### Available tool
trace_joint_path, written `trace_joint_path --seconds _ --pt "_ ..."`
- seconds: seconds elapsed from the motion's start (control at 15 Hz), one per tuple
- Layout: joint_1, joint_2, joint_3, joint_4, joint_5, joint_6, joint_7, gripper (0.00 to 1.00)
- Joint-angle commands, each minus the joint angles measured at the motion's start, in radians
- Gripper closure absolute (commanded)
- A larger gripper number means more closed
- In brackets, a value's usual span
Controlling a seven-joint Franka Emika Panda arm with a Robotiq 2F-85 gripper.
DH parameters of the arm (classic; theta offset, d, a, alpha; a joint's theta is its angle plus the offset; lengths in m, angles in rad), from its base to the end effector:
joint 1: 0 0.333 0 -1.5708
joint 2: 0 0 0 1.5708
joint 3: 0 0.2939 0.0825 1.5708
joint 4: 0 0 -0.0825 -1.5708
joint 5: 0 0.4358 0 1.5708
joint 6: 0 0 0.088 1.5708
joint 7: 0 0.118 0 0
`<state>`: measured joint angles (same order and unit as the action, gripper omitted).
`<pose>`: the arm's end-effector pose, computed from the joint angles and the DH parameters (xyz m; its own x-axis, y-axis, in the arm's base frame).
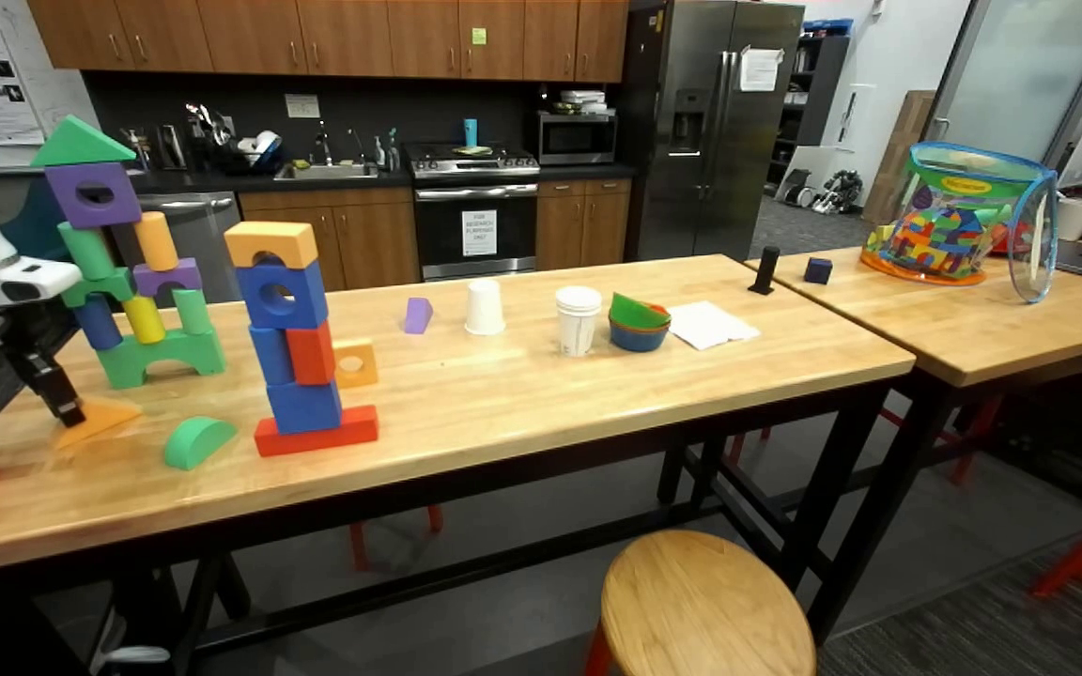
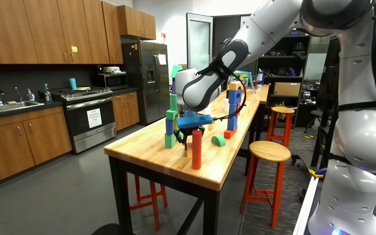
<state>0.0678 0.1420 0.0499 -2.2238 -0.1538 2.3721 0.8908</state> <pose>0.5726 0.0652 0.2417 0.7869 -0.6120 0.0788 -0.6166 -0.7849 0.0621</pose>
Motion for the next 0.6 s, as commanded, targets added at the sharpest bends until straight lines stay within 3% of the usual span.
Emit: trace_joint_path --seconds 0.0,0.27,0.53 --pt "0.021 -0.002 -0.018 0.005 -0.032 -0.003 0.026 0.85" --pt "0.023 -0.022 -0.017 -0.011 -0.031 -0.008 0.030 0.85" --pt "0.024 -0.125 -0.009 -0.075 -0.022 -0.060 0.034 0.85"
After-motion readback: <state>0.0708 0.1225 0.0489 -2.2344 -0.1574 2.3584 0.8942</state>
